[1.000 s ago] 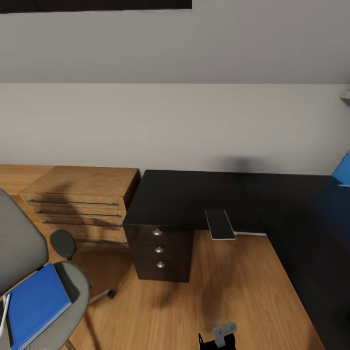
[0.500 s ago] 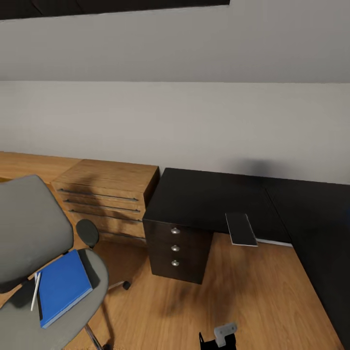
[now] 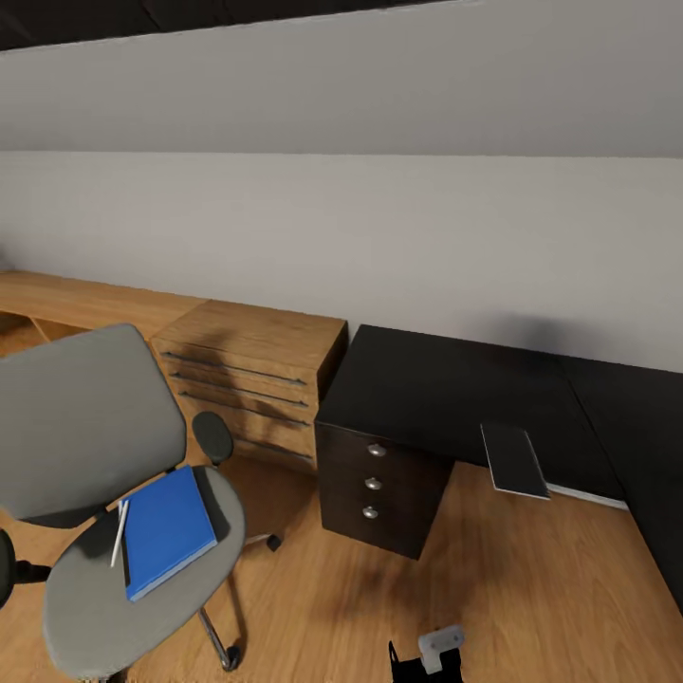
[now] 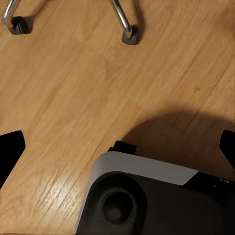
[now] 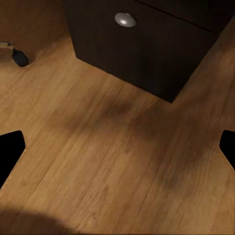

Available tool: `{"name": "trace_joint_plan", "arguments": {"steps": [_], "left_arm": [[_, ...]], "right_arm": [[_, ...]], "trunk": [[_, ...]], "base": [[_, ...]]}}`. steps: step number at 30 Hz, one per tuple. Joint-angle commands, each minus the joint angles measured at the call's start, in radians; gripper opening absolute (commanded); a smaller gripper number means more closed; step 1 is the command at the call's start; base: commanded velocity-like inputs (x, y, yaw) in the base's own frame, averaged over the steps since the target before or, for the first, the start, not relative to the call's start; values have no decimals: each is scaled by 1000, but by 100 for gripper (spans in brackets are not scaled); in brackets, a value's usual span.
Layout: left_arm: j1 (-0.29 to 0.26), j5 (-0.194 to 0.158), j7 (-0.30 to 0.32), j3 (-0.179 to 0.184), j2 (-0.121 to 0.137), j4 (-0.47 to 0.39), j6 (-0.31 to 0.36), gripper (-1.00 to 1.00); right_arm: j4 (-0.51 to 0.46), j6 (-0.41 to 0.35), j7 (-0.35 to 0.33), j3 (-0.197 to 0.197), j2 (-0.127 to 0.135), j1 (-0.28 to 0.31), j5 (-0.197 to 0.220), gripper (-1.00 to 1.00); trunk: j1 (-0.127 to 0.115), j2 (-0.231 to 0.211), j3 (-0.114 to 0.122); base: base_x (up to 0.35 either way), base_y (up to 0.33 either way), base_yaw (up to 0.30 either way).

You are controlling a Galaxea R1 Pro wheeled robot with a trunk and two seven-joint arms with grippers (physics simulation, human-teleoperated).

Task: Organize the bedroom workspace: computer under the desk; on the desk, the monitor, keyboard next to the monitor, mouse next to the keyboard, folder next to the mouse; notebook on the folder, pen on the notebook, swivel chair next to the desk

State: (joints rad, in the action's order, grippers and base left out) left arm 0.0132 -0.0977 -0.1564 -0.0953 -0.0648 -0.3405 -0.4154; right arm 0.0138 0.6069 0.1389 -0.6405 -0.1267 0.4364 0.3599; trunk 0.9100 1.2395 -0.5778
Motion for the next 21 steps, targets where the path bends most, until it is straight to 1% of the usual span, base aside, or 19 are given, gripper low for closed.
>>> {"name": "trace_joint_plan", "arguments": {"steps": [1, 4, 6, 7, 8, 9, 10, 12, 15, 21], "left_arm": [[1, -8, 3, -1, 0, -8, -5, 100], [1, -8, 5, -1, 3, -16, -8, 100], [1, -9, 6, -2, 10, -19, -11, 100], [1, -10, 8, -3, 15, -19, -13, 100], [1, -11, 11, -5, 30, -20, -21, 100], [1, -11, 14, -6, 37, -20, -28, 100], [1, -12, 24, -7, 48, -19, -47, 100], [1, -15, 46, -7, 58, -17, -80, 100], [1, -17, 72, -6, 65, -4, -113, 100], [1, -17, 90, -4, 69, 14, -135, 100]], "right_arm": [[1, 10, 6, -9, -1, 0, 4, 100], [1, 17, 6, -8, -1, 0, 10, 100], [2, 20, 7, -8, 0, 0, 19, 100], [2, 21, 7, -8, 1, 0, 22, 100], [2, 22, 7, -8, 1, 0, 31, 100], [2, 22, 7, -8, 1, 0, 35, 100], [2, 23, 7, -8, 1, 1, 43, 100], [2, 23, 7, -8, 2, 1, 55, 100], [2, 24, 7, -8, 2, 0, 66, 100], [2, 24, 7, -9, 1, 0, 73, 100]], "trunk": [[0, 0, -2], [0, 0, -4], [0, 0, -5], [0, 0, -6], [0, 0, -7], [0, 0, -8], [0, 0, -8], [0, 0, -10], [0, 0, -12], [0, 0, -17]], "base": [[0, 0, 256], [0, 0, 256], [0, 0, 256], [0, 0, 256], [0, 0, 256], [0, 0, 256], [0, 0, 256], [0, 0, 256], [0, 0, 256], [0, 0, 255]]}}
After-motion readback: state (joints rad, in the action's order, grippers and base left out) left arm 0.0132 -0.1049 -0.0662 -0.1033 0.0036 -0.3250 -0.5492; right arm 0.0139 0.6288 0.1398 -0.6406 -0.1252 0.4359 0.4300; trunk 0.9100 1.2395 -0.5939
